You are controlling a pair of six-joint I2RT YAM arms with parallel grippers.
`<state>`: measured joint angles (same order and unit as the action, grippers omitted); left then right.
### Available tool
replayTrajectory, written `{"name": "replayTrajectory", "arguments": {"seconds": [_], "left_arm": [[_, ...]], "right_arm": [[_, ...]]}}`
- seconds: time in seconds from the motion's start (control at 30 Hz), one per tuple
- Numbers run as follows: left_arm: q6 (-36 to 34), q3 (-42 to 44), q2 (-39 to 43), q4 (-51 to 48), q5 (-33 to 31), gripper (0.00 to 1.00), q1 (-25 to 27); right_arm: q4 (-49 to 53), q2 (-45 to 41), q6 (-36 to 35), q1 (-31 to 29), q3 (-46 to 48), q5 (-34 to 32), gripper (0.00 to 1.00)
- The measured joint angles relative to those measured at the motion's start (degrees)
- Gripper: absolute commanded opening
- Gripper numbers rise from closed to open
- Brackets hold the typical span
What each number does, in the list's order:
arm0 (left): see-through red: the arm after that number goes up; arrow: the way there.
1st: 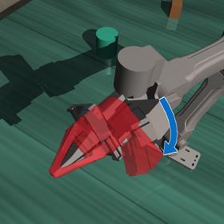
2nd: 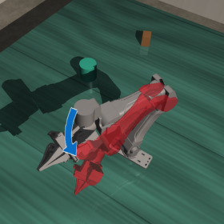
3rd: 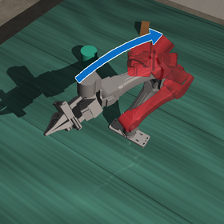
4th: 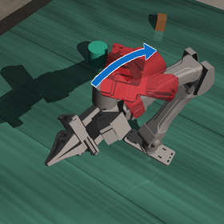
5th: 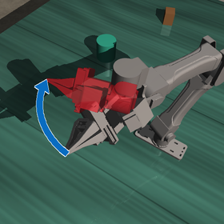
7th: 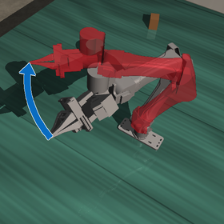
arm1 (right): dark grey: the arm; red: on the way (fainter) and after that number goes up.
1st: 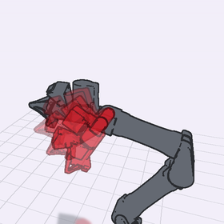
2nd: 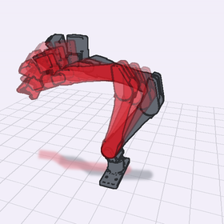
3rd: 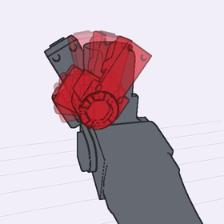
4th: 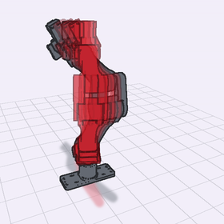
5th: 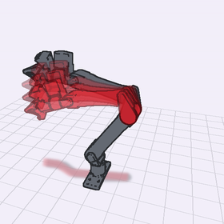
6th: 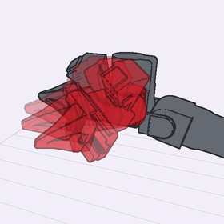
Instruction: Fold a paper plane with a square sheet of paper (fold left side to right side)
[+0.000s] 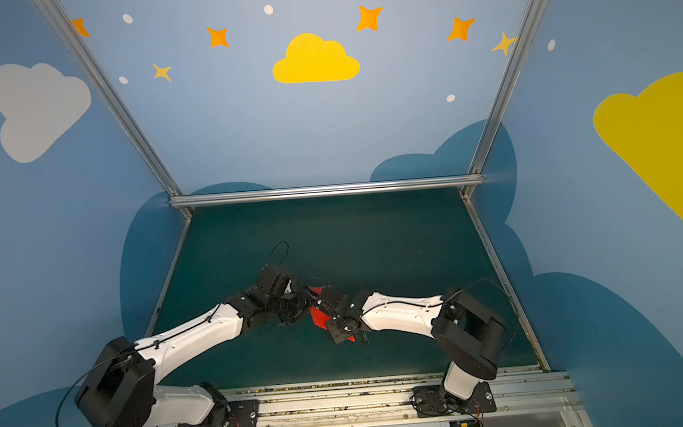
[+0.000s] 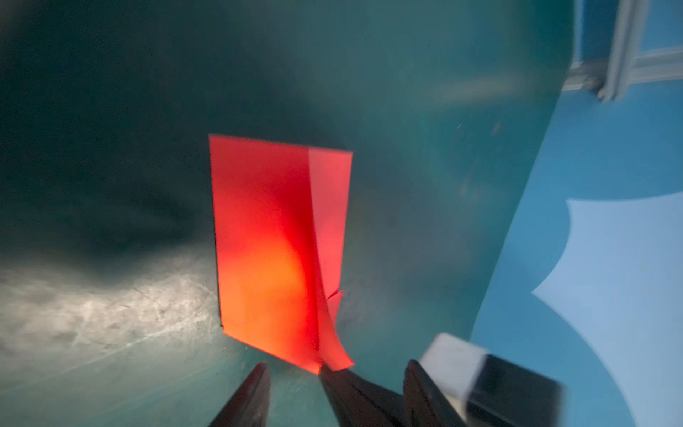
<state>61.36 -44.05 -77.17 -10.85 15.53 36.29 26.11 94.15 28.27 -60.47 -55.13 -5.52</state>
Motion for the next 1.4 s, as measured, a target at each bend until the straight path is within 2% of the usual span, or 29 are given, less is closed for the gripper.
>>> {"name": "replayTrajectory", "arguments": {"seconds": [0.1, 0.2, 0.4, 0.67, 0.97, 1.3, 1.4], "left_arm": [[-1.51, 0.02, 1.97, -2.23, -1.49, 0.51, -1.49], [-3.34, 0.22, 2.58, -3.37, -2.64, 0.34, -1.88], [-7.63, 0.83, -0.48, -3.45, -0.09, 0.16, -1.62], [-10.73, 0.74, -8.83, -1.62, 2.58, 0.19, 1.97], [-11.76, -3.19, -16.65, 0.35, 3.28, 0.18, 3.98], [-12.07, -3.56, -19.28, 2.27, 3.37, 0.15, 3.96], [-12.02, -3.45, -19.54, 3.17, 3.58, 0.14, 3.96]], "right_arm": [[-2.43, 0.0, 0.44, 1.95, 1.46, 4.0, 0.0], [-4.94, -0.02, 1.4, 4.81, 3.65, 8.61, 0.0], [-9.9, -0.24, 3.87, 10.01, 7.04, 18.58, 0.0], [-14.34, -2.4, 7.37, 13.2, 9.33, 26.49, 0.0], [-15.08, -3.02, 7.93, 13.18, 9.31, 28.11, 0.0], [-11.13, -3.02, 5.22, 12.26, 6.91, 25.29, 0.23], [-9.81, -3.02, 4.13, 11.58, 5.97, 23.93, 0.27]]}}
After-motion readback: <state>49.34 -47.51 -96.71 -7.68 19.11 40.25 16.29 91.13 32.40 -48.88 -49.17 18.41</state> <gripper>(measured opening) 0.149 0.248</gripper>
